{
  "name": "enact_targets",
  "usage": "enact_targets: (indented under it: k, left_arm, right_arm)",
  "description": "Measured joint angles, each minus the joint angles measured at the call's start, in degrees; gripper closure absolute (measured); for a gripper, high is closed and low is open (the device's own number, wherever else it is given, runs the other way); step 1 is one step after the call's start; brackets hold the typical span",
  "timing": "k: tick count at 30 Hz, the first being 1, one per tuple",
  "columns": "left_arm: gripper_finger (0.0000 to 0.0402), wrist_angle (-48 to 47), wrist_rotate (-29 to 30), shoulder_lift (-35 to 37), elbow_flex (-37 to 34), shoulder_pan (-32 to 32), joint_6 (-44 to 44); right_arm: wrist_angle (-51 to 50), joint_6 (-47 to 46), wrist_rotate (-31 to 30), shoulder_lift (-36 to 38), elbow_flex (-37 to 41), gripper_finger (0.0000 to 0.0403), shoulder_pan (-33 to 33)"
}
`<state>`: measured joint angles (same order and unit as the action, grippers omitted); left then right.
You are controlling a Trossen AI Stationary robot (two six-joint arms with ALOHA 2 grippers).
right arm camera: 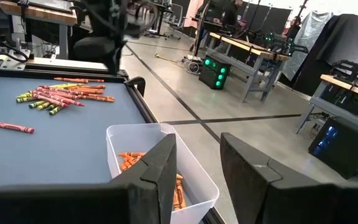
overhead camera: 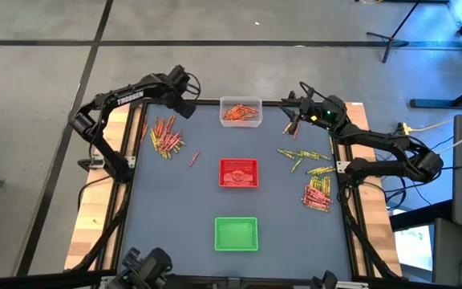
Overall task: Sort crayons
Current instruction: Put the orange crayon into the transparent bin
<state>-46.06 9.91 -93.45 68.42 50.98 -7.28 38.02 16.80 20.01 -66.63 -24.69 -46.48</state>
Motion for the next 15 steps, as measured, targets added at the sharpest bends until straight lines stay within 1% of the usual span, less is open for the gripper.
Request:
enact_targets:
  k: [3, 8, 15]
  left_arm:
    - [0.0310, 0.49, -3.08, 0.02, -2.80, 1.31, -0.12]
    - [0.0310, 0.74, -4.05, 0.02, -6.15, 3.32, -0.32]
    - [0.0310, 3.03, -7.87, 0.02, -10.28, 5.54, -1.41]
  right_arm:
    - [0.00, 0.00, 0.00, 0.00, 0.00, 0.0279, 0.00]
    - [0.04, 0.00, 0.00, 0.00, 0.00, 0.0279, 0.00]
    - [0.04, 0.00, 0.00, 0.00, 0.00, 0.0279, 0.00]
